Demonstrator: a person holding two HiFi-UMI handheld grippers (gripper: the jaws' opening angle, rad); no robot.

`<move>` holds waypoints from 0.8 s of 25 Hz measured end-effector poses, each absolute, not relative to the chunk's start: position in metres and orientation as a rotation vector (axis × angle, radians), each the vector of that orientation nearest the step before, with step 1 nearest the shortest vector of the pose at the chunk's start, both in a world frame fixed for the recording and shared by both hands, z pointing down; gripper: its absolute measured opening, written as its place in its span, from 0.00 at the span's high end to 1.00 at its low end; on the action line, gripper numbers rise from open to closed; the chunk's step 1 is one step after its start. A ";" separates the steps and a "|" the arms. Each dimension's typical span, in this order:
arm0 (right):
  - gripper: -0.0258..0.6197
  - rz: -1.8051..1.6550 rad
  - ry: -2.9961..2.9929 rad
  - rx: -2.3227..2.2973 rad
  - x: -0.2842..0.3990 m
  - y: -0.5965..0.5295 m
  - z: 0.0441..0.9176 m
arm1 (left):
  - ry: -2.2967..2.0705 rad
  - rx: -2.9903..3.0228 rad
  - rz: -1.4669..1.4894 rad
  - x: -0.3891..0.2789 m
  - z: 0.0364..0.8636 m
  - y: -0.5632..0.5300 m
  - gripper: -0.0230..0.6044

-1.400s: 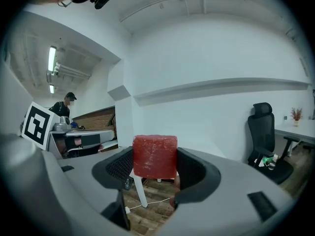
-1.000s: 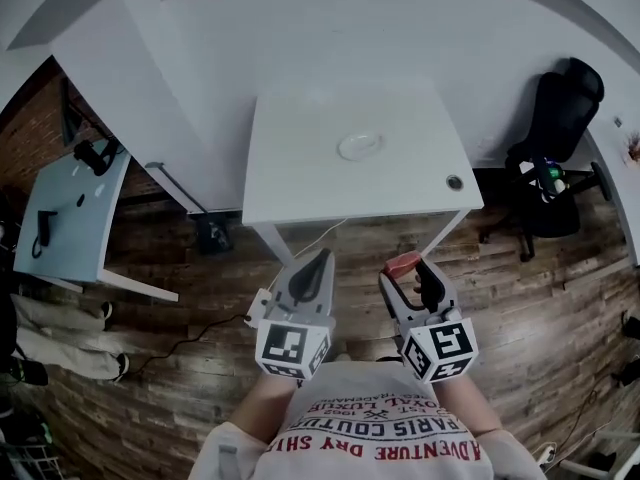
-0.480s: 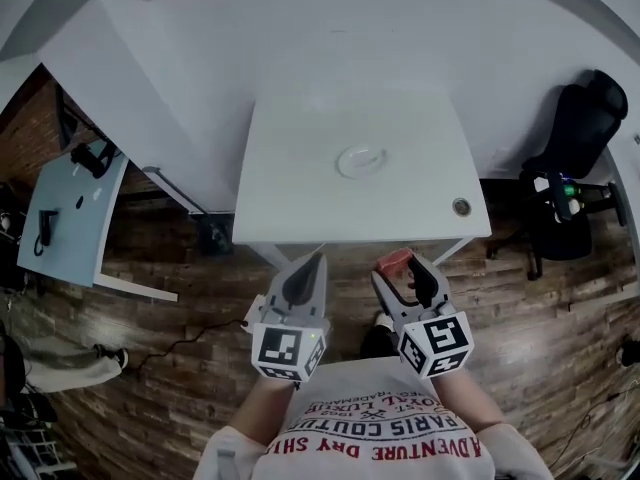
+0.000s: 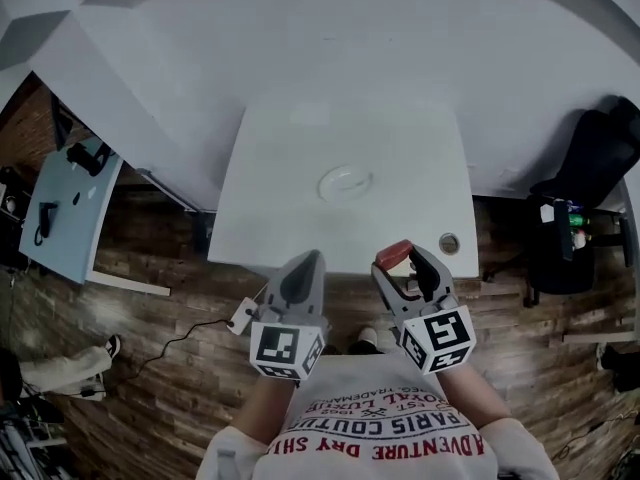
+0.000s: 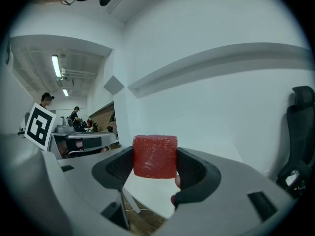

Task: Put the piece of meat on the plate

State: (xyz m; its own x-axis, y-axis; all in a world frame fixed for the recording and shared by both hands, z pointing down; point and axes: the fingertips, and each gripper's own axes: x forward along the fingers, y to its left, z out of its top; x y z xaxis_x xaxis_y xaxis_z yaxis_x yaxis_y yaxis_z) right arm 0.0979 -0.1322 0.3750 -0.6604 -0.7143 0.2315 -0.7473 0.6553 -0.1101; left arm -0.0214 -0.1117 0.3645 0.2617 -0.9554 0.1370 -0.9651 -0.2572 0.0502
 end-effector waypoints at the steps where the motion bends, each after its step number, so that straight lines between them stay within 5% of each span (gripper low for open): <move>1: 0.53 0.301 -2.700 1.200 0.103 -0.140 0.378 | -1.831 2.386 0.126 -0.016 0.368 -0.118 0.95; 20: 0.53 0.423 -2.591 1.232 0.061 -0.293 0.415 | -1.806 2.396 0.229 -0.062 0.396 -0.275 0.95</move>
State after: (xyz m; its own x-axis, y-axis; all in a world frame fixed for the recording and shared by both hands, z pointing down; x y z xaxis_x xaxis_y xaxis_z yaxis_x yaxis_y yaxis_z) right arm 0.0613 -0.2932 0.4153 -0.6152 -0.7133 0.3358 -0.7831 0.6023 -0.1552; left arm -0.0619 -0.2755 0.3955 0.2713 -0.9416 0.1994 -0.9616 -0.2741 0.0141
